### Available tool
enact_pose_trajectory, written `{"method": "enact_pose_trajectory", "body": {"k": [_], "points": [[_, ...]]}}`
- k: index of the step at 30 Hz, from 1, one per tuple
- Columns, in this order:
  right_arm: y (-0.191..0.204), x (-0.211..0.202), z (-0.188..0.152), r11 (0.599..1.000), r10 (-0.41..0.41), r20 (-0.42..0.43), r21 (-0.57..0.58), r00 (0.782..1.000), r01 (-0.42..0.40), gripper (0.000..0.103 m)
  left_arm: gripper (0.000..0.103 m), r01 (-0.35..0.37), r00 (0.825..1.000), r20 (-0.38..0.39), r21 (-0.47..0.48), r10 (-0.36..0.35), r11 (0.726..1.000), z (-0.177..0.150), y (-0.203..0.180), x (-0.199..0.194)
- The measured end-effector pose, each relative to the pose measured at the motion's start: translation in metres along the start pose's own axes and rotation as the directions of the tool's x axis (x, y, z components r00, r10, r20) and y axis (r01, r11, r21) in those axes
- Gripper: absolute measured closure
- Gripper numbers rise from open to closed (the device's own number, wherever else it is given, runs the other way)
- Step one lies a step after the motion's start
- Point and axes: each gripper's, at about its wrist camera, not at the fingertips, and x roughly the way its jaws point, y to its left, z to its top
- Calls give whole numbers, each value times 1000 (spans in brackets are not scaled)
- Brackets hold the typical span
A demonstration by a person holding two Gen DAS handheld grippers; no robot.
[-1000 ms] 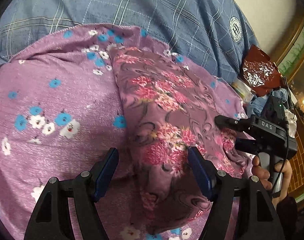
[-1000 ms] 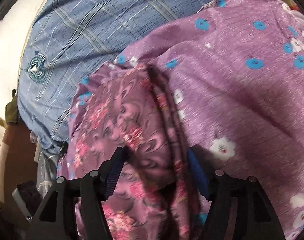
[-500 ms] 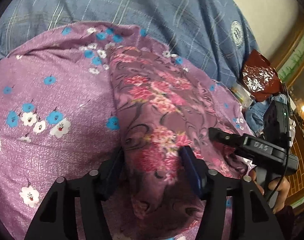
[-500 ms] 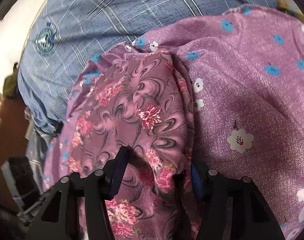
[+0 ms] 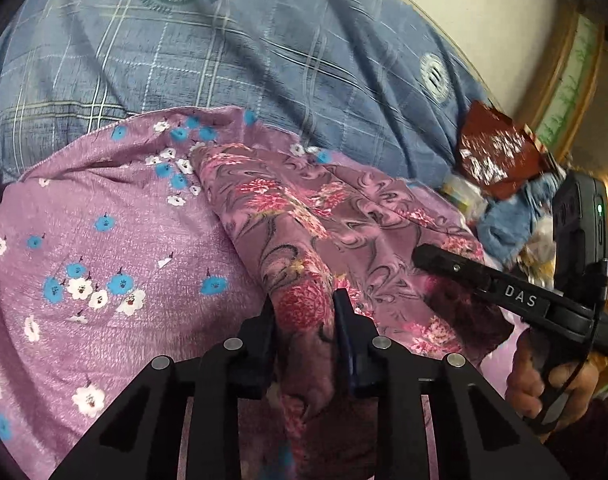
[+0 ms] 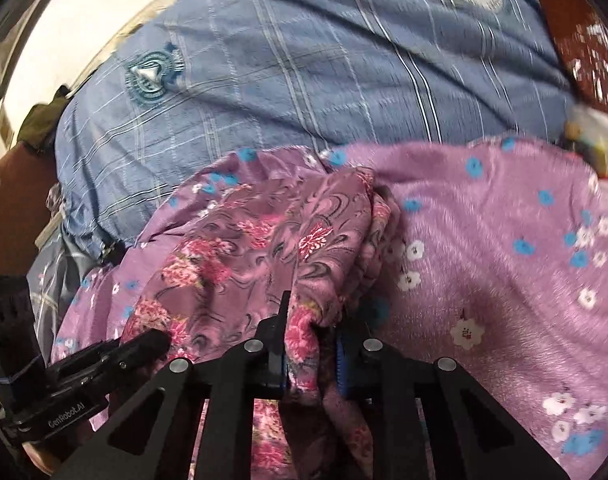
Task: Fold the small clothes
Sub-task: 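Fold the held shirt edge over the strip and open the right gripper, then position both open grippers over the folded pink floral shirt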
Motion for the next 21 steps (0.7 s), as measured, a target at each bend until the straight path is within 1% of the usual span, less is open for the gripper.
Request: {"method": "enact_pose_trajectory", "body": {"k": [1,2,3,4,5,6,7,8,9,10,11,12,13,14,17,21], "points": [[3,0,-2,1000,-16,-16,-12,1000,15,86,76,-22,999,-28,17,22,1000,-3,0,-1],[4,4,-5,999,-30,-49,-14,998,29,83,74,-45,997,-60,25,47,999,-7,2,3],[3,9,-8,999,-45,-71,-18,996,44,80,70,-69,994,-85,21,71,997,-10,6,9],[3,19,-13,996,-87,-103,-34,991,84,77,62,-91,991,-101,6,91,996,-13,10,14],[4,26,-16,992,-121,-126,-50,985,115,72,57,-109,988,-113,-17,107,994,-15,15,17],[5,33,-18,988,-150,-152,-68,977,141,59,50,-118,987,-110,-41,113,992,-14,18,15],[8,35,-19,983,-175,-151,-85,973,164,58,51,-120,989,-97,-53,114,991,-11,19,11],[10,32,-18,980,-187,-136,-99,973,174,58,52,-125,990,-68,-58,121,990,-7,18,4],[14,26,-16,976,-197,-109,-116,974,184,58,52,-138,990,-20,-53,137,989,-3,16,-4],[19,18,-14,969,-216,-62,-138,974,206,54,50,-153,988,31,-43,154,987,0,13,-13],[23,13,-13,960,-239,-23,-155,971,233,52,48,-165,984,65,-33,167,986,0,10,-20],[28,6,-12,947,-270,27,-175,963,270,47,46,-179,979,100,-19,180,984,0,5,-28],[33,-2,-12,931,-297,82,-198,951,307,45,45,-187,975,122,-5,186,982,-4,2,-34],[37,-6,-12,924,-304,108,-210,947,320,45,45,-193,972,138,11,190,981,-6,-2,-37],[45,-16,-9,912,-316,157,-222,935,346,44,45,-210,970,141,68,199,975,-16,-13,-37],[44,-20,-8,910,-328,165,-210,930,358,44,45,-214,972,124,105,201,971,-19,-24,-26]]}}
